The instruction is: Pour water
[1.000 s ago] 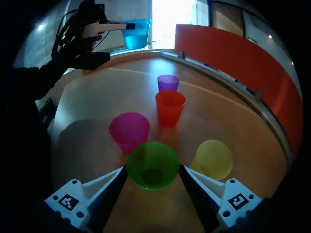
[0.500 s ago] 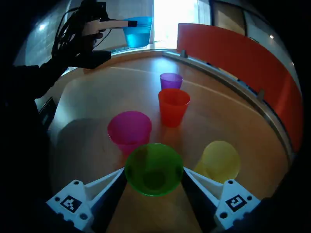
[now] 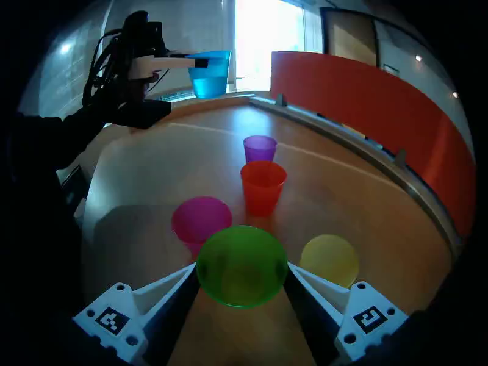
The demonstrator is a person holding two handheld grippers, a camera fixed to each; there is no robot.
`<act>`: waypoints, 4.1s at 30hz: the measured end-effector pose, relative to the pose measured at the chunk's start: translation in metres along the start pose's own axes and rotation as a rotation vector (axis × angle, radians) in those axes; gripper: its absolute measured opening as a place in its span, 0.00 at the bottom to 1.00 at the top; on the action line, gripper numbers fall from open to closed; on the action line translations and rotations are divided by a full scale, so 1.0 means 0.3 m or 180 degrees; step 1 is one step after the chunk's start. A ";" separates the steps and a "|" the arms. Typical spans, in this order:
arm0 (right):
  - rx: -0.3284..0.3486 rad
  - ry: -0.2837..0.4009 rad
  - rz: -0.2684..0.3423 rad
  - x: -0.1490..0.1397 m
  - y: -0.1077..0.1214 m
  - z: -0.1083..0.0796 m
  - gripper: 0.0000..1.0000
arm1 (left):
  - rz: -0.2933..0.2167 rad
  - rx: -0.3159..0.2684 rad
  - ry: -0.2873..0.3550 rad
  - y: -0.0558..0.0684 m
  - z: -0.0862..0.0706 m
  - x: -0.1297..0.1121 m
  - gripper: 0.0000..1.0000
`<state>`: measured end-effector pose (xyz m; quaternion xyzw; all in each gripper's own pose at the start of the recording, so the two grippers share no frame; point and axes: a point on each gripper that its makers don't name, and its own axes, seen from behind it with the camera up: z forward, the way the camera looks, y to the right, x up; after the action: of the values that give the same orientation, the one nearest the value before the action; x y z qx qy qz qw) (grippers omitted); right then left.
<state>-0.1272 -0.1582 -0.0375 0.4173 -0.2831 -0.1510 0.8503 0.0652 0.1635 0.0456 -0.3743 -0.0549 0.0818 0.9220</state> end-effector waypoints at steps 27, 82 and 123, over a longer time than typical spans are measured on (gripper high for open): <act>-0.0171 0.0884 0.0023 0.315 0.044 -0.152 0.93 | 0.0013 0.0053 0.0030 0.006 -0.013 0.043 0.87; -0.0115 0.1733 -0.0061 0.619 0.022 -0.117 0.91 | 0.0366 0.0082 0.0282 0.007 -0.013 0.142 0.87; 0.0230 0.1762 -0.0046 0.667 -0.088 -0.007 0.92 | 0.2031 0.0380 0.0335 0.061 0.027 0.344 0.87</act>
<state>0.0326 -0.2716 0.0115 0.4747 -0.0423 -0.0271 0.8787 0.1630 0.2018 0.0428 -0.3216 0.1178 0.3502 0.8718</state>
